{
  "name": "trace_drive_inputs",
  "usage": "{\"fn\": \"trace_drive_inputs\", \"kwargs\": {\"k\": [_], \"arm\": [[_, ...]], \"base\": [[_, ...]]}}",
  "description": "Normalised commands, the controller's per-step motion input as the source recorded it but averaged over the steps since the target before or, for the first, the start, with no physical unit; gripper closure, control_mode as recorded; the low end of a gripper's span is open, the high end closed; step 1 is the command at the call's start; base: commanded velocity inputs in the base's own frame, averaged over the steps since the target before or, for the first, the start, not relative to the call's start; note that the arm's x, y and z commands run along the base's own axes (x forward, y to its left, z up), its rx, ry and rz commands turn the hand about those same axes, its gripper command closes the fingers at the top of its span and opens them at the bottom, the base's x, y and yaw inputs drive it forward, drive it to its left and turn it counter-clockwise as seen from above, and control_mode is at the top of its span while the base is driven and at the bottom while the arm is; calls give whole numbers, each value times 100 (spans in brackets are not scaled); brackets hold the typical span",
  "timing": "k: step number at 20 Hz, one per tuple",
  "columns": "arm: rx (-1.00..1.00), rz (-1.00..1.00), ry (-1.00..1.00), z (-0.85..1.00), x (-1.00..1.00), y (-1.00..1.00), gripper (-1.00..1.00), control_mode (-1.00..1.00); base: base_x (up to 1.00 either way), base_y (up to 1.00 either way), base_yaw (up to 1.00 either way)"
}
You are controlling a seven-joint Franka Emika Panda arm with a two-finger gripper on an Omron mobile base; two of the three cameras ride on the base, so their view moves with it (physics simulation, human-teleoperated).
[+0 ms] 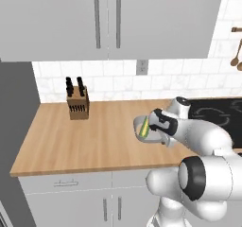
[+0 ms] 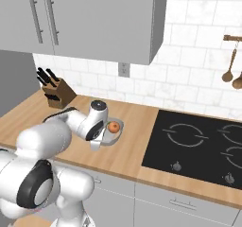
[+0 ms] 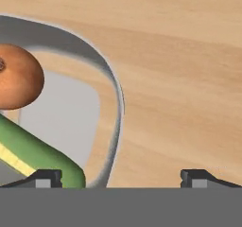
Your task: Take the meat container that has the fish and place it on the second highest rack of the freezer. Then take the vegetable container that has the onion and corn and place it on the highest rack of the freezer.
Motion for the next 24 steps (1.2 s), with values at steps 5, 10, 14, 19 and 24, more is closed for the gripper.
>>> {"fn": "trace_drive_inputs", "kwargs": {"k": [5, 10, 14, 19, 24], "arm": [[0, 0, 2, -46, 47, 1, -100, -100], [0, 0, 4, -46, 53, 0, -100, -100], [0, 0, 2, -46, 43, 0, -100, -100], [0, 1, -2, -46, -1, 7, 100, -100], [0, 0, -11, -39, -48, -4, 100, -100]], "base": [[0, 0, 0], [0, 0, 0], [0, 0, 0], [0, 0, 0], [0, 0, 0]]}}
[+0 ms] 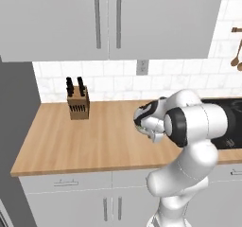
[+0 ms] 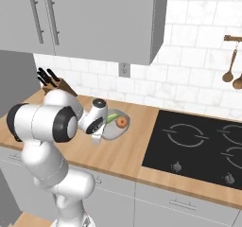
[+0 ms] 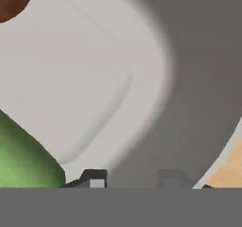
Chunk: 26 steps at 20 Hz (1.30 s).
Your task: Take the meat container that has the fish and place it on the second highest rack of the freezer. Then take the vegetable container that has the onion and corn and place it on the highest rack of the freezer.
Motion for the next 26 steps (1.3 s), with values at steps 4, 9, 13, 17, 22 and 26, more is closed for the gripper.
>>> {"fn": "trace_drive_inputs", "kwargs": {"k": [4, 9, 13, 17, 22, 26], "arm": [[0, -1, -1, -18, -28, -11, 100, -100], [0, 0, 0, 3, -1, 0, 100, -100], [0, -2, 0, 28, 0, 0, 100, -100], [0, 0, -1, 41, -2, 0, 100, -100], [0, 0, -4, 54, -11, 1, 100, -100], [0, 0, -17, 74, -71, 8, 100, -100]], "base": [[0, 0, 0], [0, 0, 0], [0, 0, 0], [0, 0, 0], [0, 0, 0], [0, 0, 0]]}}
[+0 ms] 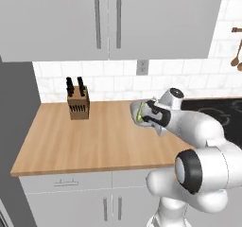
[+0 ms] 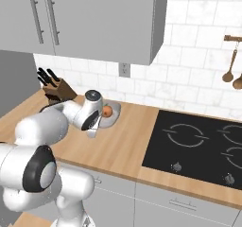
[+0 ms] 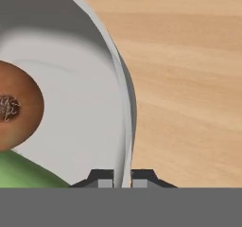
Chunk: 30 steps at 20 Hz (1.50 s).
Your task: Take the meat container that has the fish and place it on the second highest rack of the freezer. Then take the vegetable container that has the onion and corn and place it on the highest rack of the freezer.
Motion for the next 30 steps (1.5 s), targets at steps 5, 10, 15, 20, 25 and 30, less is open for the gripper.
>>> {"fn": "trace_drive_inputs", "kwargs": {"k": [5, 10, 15, 20, 25, 30], "arm": [[0, 0, -14, 74, -99, 18, 100, -100], [0, 0, -2, 88, -99, 11, 100, -100], [0, 0, 0, 100, -80, 3, 100, -100], [0, 0, 5, 95, -77, 0, 100, -100], [0, 0, 12, 81, -54, 0, 100, -100], [0, -4, -11, 27, -8, 0, 100, -100]], "base": [[0, 0, 0], [0, 0, 0], [0, 0, 0], [0, 0, 0], [0, 0, 0], [0, 0, 0]]}}
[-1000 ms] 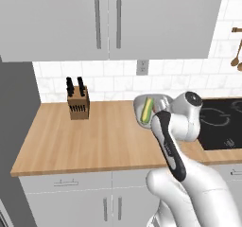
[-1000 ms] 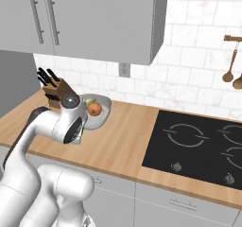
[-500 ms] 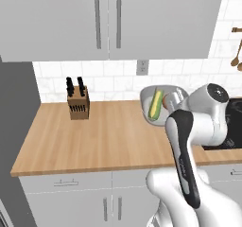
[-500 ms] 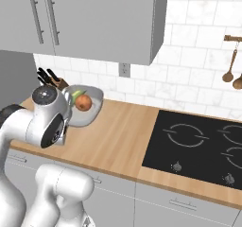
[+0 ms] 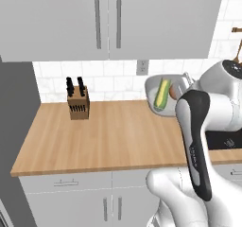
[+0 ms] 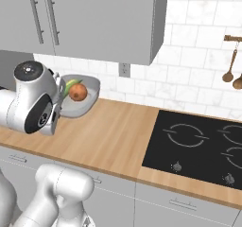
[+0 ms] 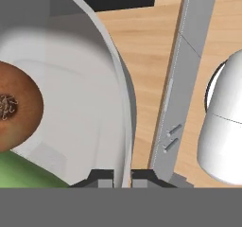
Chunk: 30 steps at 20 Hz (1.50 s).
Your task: Take the meat container that has the fish and place it on the second highest rack of the freezer. Then take the vegetable container that has the onion and corn and place it on the highest rack of the freezer.
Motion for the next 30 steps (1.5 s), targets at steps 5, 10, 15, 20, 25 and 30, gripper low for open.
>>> {"fn": "trace_drive_inputs", "kwargs": {"k": [5, 10, 15, 20, 25, 30], "arm": [[0, -2, -1, 0, 0, 0, 100, -100], [0, -1, -4, 0, -2, 0, 100, -100], [0, 0, -3, 0, -4, 0, 100, 100], [0, 0, 0, 0, 0, 0, 100, 100], [0, 0, 0, 0, 0, 0, 100, 100], [0, 0, 0, 0, 0, 0, 100, 100]], "base": [[0, 0, 0], [0, 0, 0], [-44, 2, 0], [-81, 35, 0], [-52, 76, 0], [-28, 99, 0]]}}
